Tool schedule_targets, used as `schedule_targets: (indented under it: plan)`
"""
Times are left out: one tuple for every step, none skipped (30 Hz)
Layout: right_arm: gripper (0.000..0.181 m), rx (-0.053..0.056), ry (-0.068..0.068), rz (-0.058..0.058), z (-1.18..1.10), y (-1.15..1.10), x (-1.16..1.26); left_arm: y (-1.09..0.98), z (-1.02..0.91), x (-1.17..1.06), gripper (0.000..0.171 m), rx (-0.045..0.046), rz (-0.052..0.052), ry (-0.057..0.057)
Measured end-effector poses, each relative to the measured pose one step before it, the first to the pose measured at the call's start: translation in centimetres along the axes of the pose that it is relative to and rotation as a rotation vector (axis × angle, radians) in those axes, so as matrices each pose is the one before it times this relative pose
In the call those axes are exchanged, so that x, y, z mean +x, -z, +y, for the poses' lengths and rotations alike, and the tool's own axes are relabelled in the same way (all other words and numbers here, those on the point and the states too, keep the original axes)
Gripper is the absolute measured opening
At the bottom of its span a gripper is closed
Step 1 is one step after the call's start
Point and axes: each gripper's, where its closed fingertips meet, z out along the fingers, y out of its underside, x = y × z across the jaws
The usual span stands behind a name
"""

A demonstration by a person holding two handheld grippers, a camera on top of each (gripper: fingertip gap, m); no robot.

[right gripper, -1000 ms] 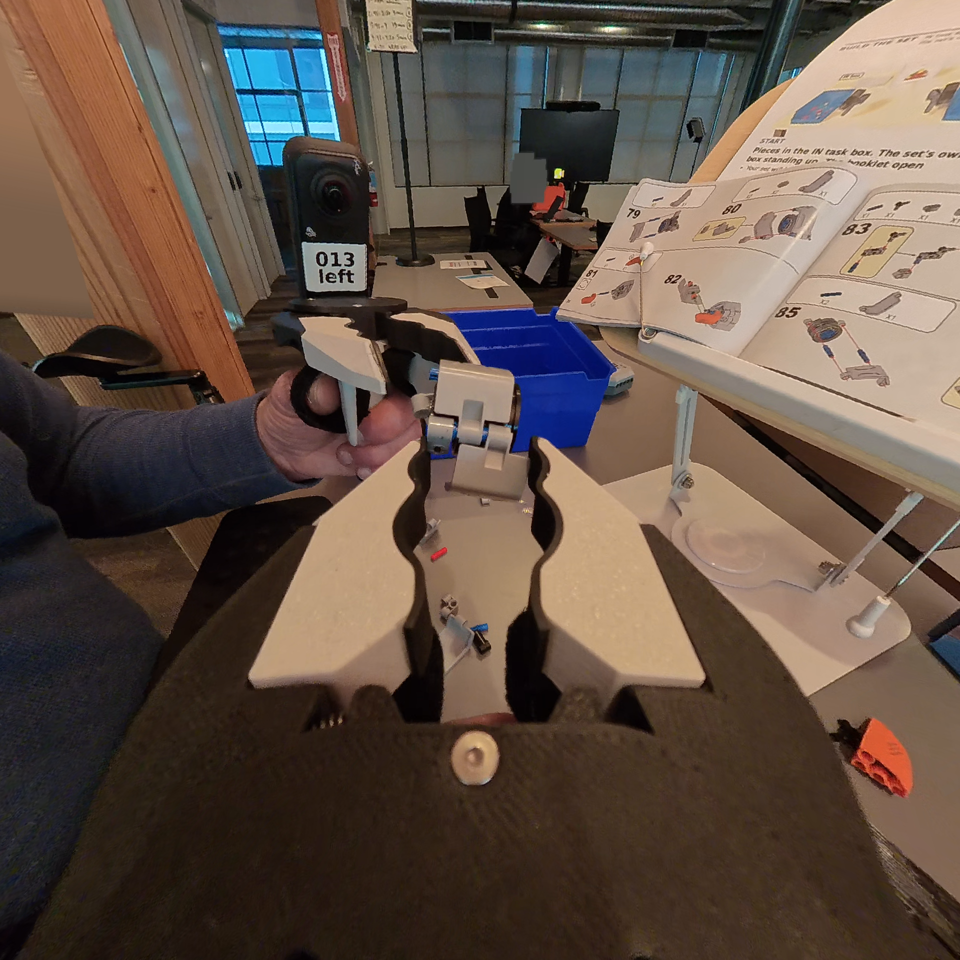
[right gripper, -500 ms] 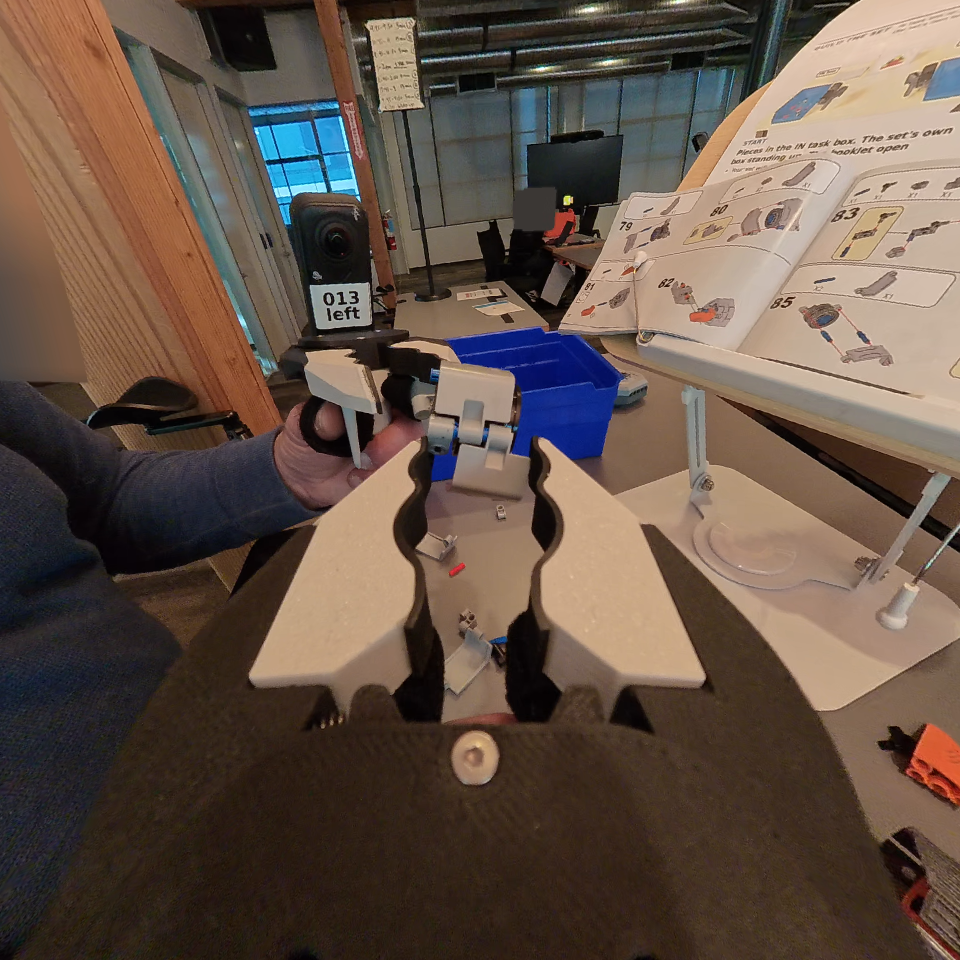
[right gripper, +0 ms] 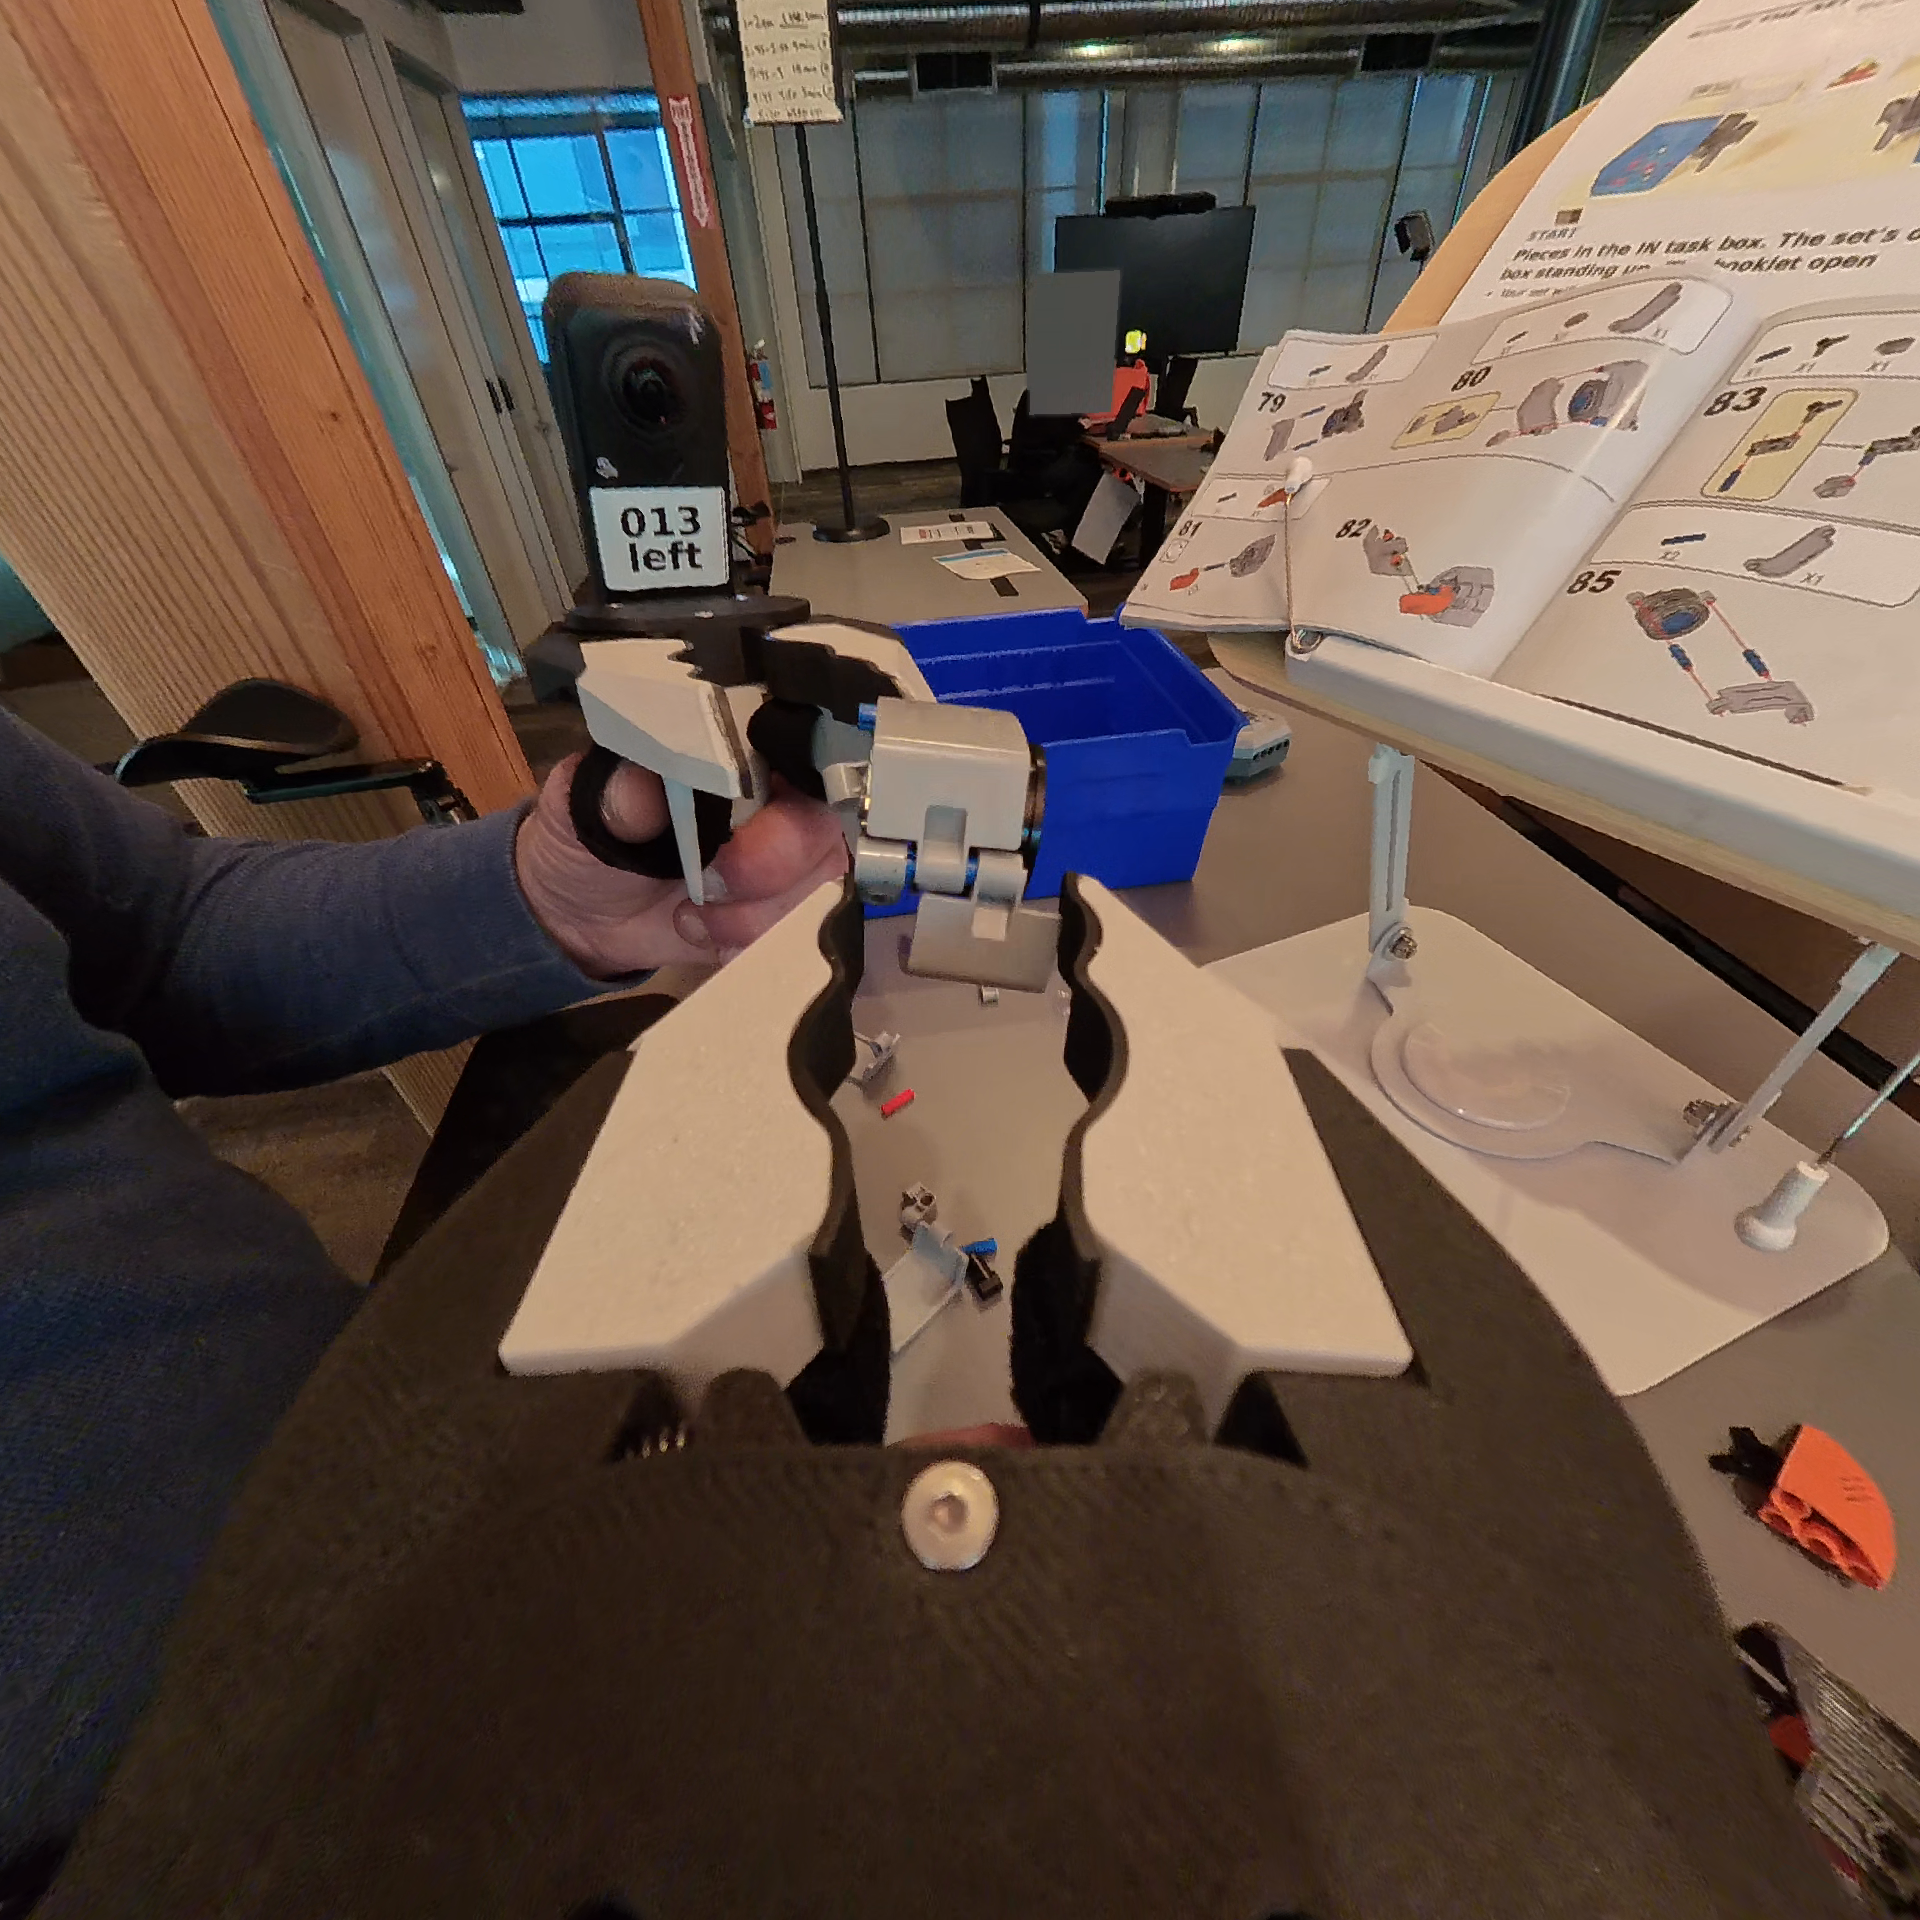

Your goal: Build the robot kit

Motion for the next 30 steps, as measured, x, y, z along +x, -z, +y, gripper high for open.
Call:
schedule_targets:
  plan:
    - [0.035, -0.0123, 0.0063, 0.0046, 0.180, -0.067, 0.022, -0.066, -0.044, 0.075, 0.033, -0.00133, 0.0015, -0.0029]
    - [0.035, -0.0094, 0.0072, 0.0041, 0.141, -0.064, 0.004, -0.045, -0.043, 0.020, 0.034, -0.00081, -0.0026, -0.0045]
    - [0.035, -0.0051, 0.0030, 0.0001, 0.084, -0.044, -0.038, -0.015, -0.071, -0.010, 0.034, -0.00009, -0.0030, -0.0055]
    - [0.035, -0.0027, 0.0001, -0.0011, 0.021, -0.035, -0.040, -0.013, -0.056, 0.000, 0.034, -0.00053, -0.0022, -0.0042]
    - [0.035, -0.0045, -0.0009, -0.0012, 0.065, -0.030, -0.028, -0.012, -0.045, 0.014, 0.034, -0.00137, -0.0007, -0.0024]
    - [0.035, -0.0030, -0.0012, -0.0007, 0.037, -0.013, -0.006, -0.016, -0.016, -0.017, 0.034, -0.00198, -0.0017, -0.0034]
    - [0.035, -0.0053, -0.0030, -0.0002, 0.076, -0.012, 0.006, -0.025, 0.026, -0.028, 0.034, -0.00394, -0.0033, -0.0054]
    - [0.035, -0.0084, -0.0004, 0.0014, 0.102, -0.042, 0.012, -0.021, 0.036, -0.037, 0.034, -0.00343, -0.0029, -0.0042]
    - [0.035, -0.0070, 0.0050, 0.0045, 0.098, -0.036, 0.026, -0.005, 0.028, -0.074, 0.034, -0.00073, -0.0020, 0.0005]
    - [0.035, -0.0042, 0.0030, 0.0031, 0.049, -0.045, -0.007, 0.017, 0.072, -0.144, 0.033, -0.00029, -0.0032, 0.0061]
    - [0.035, -0.0052, -0.0076, 0.0019, 0.078, -0.043, 0.036, 0.015, 0.108, -0.210, 0.032, 0.00028, -0.0061, 0.0103]
    - [0.035, -0.0018, -0.0100, 0.0000, 0.049, -0.055, 0.048, 0.019, 0.099, -0.178, 0.032, 0.00272, -0.0039, 0.0118]
    - [0.035, 0.0027, -0.0115, -0.0035, 0.041, -0.042, 0.028, 0.029, 0.029, -0.064, 0.032, 0.00543, 0.0020, 0.0101]
    - [0.035, 0.0108, -0.0236, -0.0141, -0.040, 0.003, -0.042, 0.028, -0.008, -0.004, 0.032, 0.00515, 0.0025, 0.0052]
    - [0.035, 0.0200, -0.0420, -0.0251, -0.152, 0.060, -0.062, 0.020, -0.034, 0.009, 0.032, 0.00341, 0.0009, -0.0002]
    - [0.035, 0.0299, -0.0489, -0.0309, -0.284, 0.121, -0.086, 0.007, 0.020, -0.055, 0.032, 0.00011, -0.0037, -0.0029]
    - [0.035, 0.0314, -0.0451, -0.0271, -0.320, 0.155, -0.021, 0.015, 0.017, -0.012, 0.033, 0.00138, 0.0005, -0.0013]
    - [0.035, 0.0239, -0.0335, -0.0169, -0.264, 0.162, 0.066, 0.023, -0.025, 0.027, 0.034, 0.00397, 0.0032, 0.0013]
    - [0.035, 0.0198, -0.0272, -0.0110, -0.218, 0.160, 0.111, 0.055, -0.038, -0.042, 0.034, 0.00509, -0.0012, 0.0020]
    - [0.035, 0.0181, -0.0267, -0.0159, -0.206, 0.132, 0.017, 0.044, -0.035, -0.078, 0.035, 0.00447, -0.0049, 0.0005]
    - [0.035, 0.0138, -0.0251, -0.0147, -0.129, 0.103, 0.012, 0.014, -0.026, 0.010, 0.035, 0.00255, -0.0009, -0.0012]
    - [0.035, 0.0092, -0.0186, -0.0061, -0.063, 0.048, 0.092, -0.031, 0.035, 0.033, 0.035, -0.00300, 0.0001, -0.0021]
    - [0.035, 0.0072, -0.0129, -0.0075, -0.047, 0.034, 0.019, -0.049, 0.058, 0.009, 0.036, -0.00546, -0.0024, -0.0050]
    - [0.035, 0.0066, -0.0123, -0.0102, -0.052, 0.012, -0.043, -0.038, 0.022, -0.013, 0.036, -0.00335, -0.0032, -0.0041]
    - [0.035, 0.0045, -0.0101, -0.0061, -0.043, 0.000, -0.026, -0.028, -0.005, -0.055, 0.036, -0.00147, -0.0038, 0.0009]
    - [0.035, 0.0010, -0.0062, -0.0036, 0.005, -0.011, -0.010, -0.005, -0.025, -0.073, 0.036, 0.00005, -0.0034, 0.0018]
    - [0.035, 0.0019, -0.0057, -0.0055, -0.009, 0.003, -0.031, -0.002, -0.008, -0.087, 0.036, -0.00053, -0.0037, 0.0020]
    - [0.035, 0.0057, -0.0090, -0.0091, -0.066, 0.006, -0.081, -0.016, 0.012, -0.170, 0.036, -0.00133, -0.0079, 0.0037]
    - [0.035, 0.0098, -0.0109, -0.0109, -0.127, 0.038, -0.103, -0.005, -0.009, -0.072, 0.036, 0.00069, -0.0019, 0.0040]
    - [0.035, 0.0074, -0.0103, -0.0103, -0.089, 0.046, -0.079, -0.027, -0.030, 0.058, 0.036, 0.00143, 0.0045, 0.0014]
